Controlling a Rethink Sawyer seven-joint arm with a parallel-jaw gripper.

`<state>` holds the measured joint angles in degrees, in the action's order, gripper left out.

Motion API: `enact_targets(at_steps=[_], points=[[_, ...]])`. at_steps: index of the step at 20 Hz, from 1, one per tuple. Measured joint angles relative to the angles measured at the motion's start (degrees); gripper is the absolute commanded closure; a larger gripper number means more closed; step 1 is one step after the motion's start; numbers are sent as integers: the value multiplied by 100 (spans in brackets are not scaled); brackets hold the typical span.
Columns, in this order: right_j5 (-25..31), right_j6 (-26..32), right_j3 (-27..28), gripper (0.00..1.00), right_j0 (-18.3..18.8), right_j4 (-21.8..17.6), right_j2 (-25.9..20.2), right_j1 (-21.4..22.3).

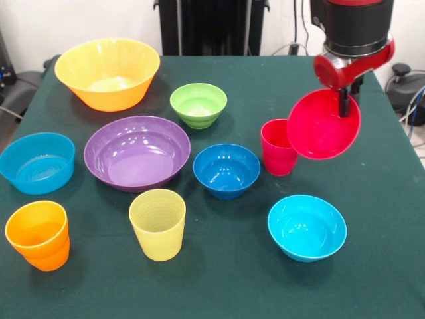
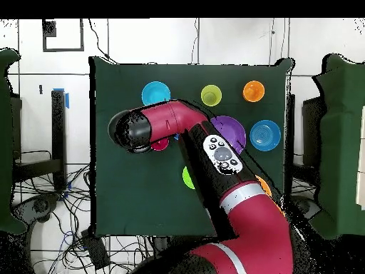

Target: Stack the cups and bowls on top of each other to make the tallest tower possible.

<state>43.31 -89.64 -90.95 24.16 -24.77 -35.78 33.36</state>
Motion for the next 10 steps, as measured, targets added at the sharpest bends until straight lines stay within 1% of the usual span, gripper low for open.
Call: enact_targets(at_steps=[4,10], points=[[0,0,-89,100,66,-11,1,2],[-1,0,-215,100,63,-24,-1,16]])
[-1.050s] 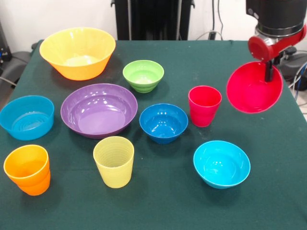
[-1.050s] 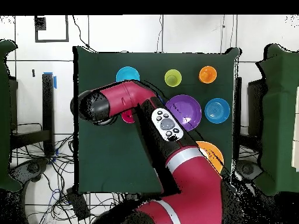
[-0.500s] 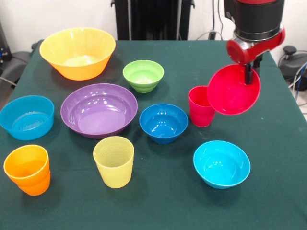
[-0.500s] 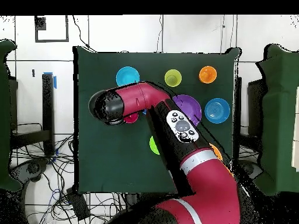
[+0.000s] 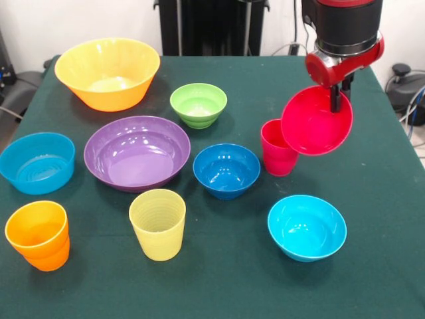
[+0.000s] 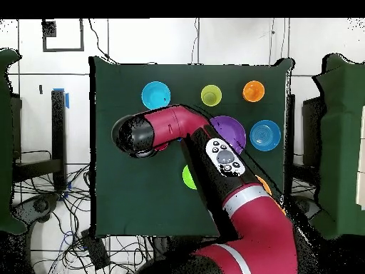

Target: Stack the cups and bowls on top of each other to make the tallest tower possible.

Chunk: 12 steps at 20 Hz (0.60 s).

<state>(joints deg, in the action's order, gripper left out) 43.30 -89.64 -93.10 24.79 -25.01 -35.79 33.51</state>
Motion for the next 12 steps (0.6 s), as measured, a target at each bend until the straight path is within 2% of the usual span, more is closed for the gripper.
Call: enact_targets(at_steps=[12], points=[[0,0,-231,100,-13,-20,0,181]])
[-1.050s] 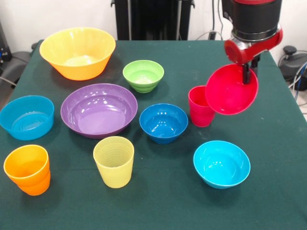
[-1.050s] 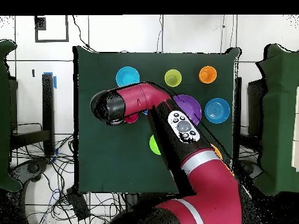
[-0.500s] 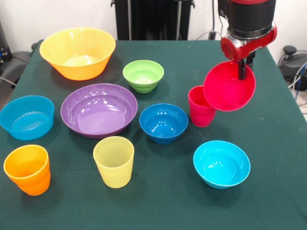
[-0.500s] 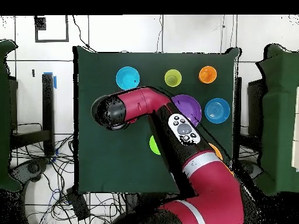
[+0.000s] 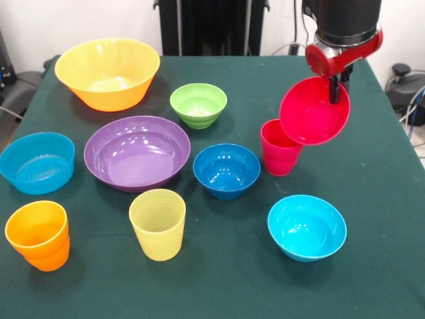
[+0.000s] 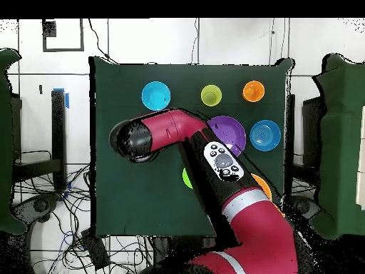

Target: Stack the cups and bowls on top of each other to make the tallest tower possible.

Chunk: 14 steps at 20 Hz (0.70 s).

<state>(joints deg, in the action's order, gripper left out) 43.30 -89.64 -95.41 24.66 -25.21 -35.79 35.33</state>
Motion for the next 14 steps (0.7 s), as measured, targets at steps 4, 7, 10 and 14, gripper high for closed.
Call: enact_targets(at_steps=[4,7,10,14], points=[[1,0,-40,100,0,-4,0,58],[0,0,-45,100,0,-4,0,69],[0,0,-52,100,0,-6,0,69],[0,0,-65,100,0,-14,0,72]])
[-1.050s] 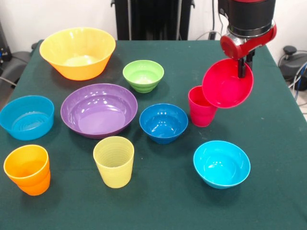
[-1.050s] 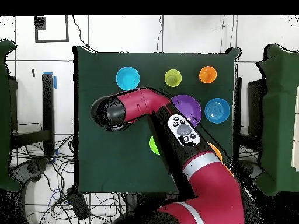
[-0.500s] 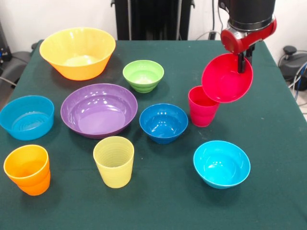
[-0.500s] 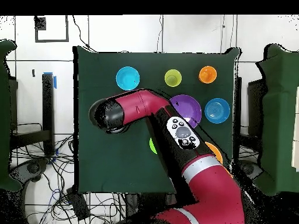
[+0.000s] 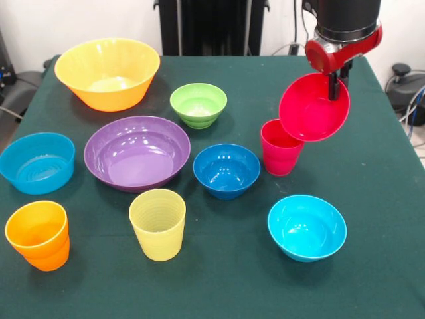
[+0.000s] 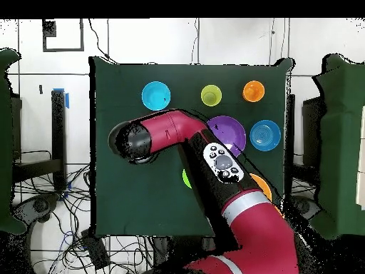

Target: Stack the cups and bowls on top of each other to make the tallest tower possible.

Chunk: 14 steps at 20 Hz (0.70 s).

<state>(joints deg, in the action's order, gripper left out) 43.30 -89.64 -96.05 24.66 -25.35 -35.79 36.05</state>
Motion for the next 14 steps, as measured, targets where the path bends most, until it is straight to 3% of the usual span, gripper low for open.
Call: enact_targets(at_steps=[14], points=[[0,0,-43,100,-19,-4,0,69]])
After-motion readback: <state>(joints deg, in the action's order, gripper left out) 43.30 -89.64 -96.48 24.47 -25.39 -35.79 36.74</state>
